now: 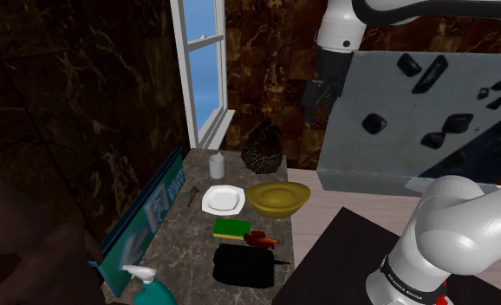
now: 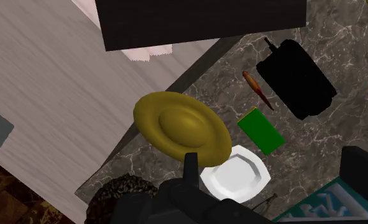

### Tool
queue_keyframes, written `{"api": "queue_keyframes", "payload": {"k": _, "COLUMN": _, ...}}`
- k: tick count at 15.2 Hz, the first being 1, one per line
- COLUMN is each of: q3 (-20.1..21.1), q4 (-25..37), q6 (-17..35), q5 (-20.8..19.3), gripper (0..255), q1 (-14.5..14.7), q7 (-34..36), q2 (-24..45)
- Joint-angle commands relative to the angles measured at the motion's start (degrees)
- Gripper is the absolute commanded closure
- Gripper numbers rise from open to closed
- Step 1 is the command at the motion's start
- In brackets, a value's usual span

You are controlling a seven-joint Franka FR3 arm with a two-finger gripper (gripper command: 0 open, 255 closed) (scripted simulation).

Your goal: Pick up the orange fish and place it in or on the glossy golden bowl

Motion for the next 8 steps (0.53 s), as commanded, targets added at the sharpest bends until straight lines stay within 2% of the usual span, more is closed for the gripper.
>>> {"api": "queue_keyframes", "payload": {"k": 1, "q3": 0.0, "q4": 0.0, "q6": 0.0, "q5": 0.0, "gripper": 0, "q1": 0.0, "q7": 0.0, "q2": 0.0}}
{"api": "queue_keyframes", "payload": {"k": 8, "q3": -1.1, "q4": -10.9, "q6": 12.5, "q5": 1.0, "gripper": 0, "q1": 2.9, "q7": -6.3, "q2": 3.0}}
